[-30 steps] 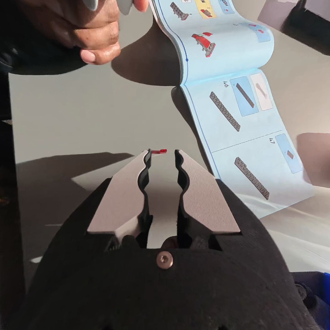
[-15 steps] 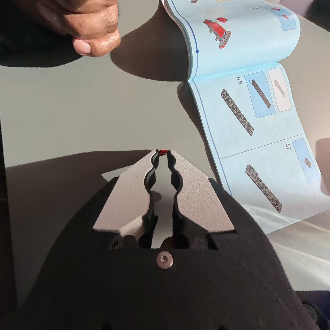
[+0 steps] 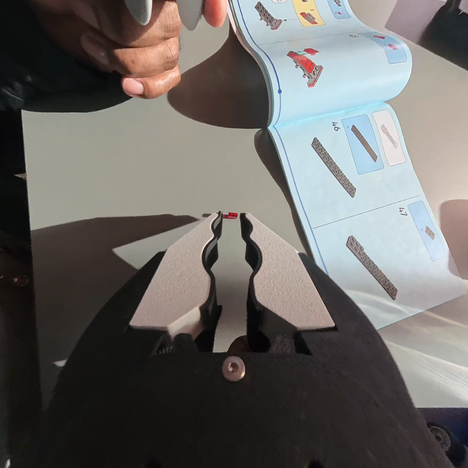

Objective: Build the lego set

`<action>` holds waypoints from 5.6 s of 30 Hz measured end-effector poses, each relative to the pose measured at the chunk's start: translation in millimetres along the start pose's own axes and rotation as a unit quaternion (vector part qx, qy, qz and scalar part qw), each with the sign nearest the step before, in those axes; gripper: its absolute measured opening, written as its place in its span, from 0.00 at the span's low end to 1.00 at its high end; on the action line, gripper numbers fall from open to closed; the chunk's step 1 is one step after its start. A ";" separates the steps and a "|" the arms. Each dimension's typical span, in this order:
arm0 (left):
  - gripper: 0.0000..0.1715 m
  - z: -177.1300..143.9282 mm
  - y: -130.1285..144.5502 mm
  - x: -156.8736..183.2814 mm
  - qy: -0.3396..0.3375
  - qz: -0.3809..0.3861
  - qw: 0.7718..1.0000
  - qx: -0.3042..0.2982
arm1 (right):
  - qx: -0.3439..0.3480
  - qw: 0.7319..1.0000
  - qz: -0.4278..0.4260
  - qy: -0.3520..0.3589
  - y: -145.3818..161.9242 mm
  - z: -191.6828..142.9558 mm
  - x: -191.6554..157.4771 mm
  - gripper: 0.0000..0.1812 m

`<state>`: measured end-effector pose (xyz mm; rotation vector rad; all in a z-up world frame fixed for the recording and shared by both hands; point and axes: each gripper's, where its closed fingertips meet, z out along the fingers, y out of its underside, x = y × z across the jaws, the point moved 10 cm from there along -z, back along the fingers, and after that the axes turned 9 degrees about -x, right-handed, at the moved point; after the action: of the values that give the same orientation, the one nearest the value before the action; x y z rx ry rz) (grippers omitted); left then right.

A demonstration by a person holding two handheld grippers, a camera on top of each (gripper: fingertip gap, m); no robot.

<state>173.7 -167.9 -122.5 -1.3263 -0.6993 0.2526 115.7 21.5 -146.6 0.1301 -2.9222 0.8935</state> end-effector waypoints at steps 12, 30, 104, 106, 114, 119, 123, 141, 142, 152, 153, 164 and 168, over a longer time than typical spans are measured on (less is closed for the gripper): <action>0.03 -0.3 0.1 -0.5 0.000 -0.002 1.000 0.002 | 0.002 1.000 -0.006 -0.004 -2.7 9.7 -2.5 0.04; 0.03 1.4 0.4 2.7 0.002 0.016 1.000 -0.006 | -0.030 0.998 0.039 -0.031 7.5 5.1 -1.4 0.11; 0.03 10.3 3.4 31.3 0.070 0.135 0.988 -0.031 | 0.226 0.957 -0.028 -0.178 -51.9 -74.6 17.2 0.13; 0.03 11.3 3.9 31.8 0.072 0.136 0.987 -0.034 | 0.240 0.950 -0.012 -0.199 -50.2 -75.4 17.3 0.12; 0.03 12.2 4.9 33.3 0.077 0.140 0.986 -0.038 | 0.223 0.948 0.005 -0.228 -52.6 -69.0 14.9 0.11; 0.03 13.3 6.0 33.4 0.079 0.140 0.986 -0.045 | 0.220 0.945 0.015 -0.242 -51.8 -65.8 15.5 0.09; 0.03 13.9 7.4 32.1 0.089 0.123 0.987 -0.053 | 0.221 0.943 0.032 -0.249 -49.0 -63.6 17.2 0.07; 0.06 12.7 7.6 23.9 0.102 0.051 0.992 -0.051 | 0.266 0.937 0.070 -0.215 -37.8 -63.2 18.7 0.05; 0.07 12.7 7.6 23.8 0.103 0.048 0.992 -0.051 | 0.269 0.937 0.068 -0.213 -37.5 -63.9 18.5 0.05; 0.19 4.6 -0.9 16.3 0.139 -0.129 0.981 -0.040 | 0.276 0.947 0.053 -0.158 -33.4 -65.5 18.1 0.05; 0.19 2.1 -3.1 15.4 0.148 -0.165 0.975 -0.028 | 0.273 0.949 0.052 -0.150 -32.8 -65.0 18.0 0.05; 0.19 13.5 6.4 10.7 0.080 -0.290 0.951 -0.075 | 0.242 0.967 0.023 -0.079 -30.4 -56.5 14.0 0.05; 0.18 15.2 6.7 10.2 0.078 -0.301 0.948 -0.071 | 0.233 0.971 0.012 -0.058 -29.8 -56.4 13.3 0.05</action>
<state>174.0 -148.5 -124.4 -1.1901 -0.9628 -0.3990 108.7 27.8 -82.2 0.1788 -2.7566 1.6117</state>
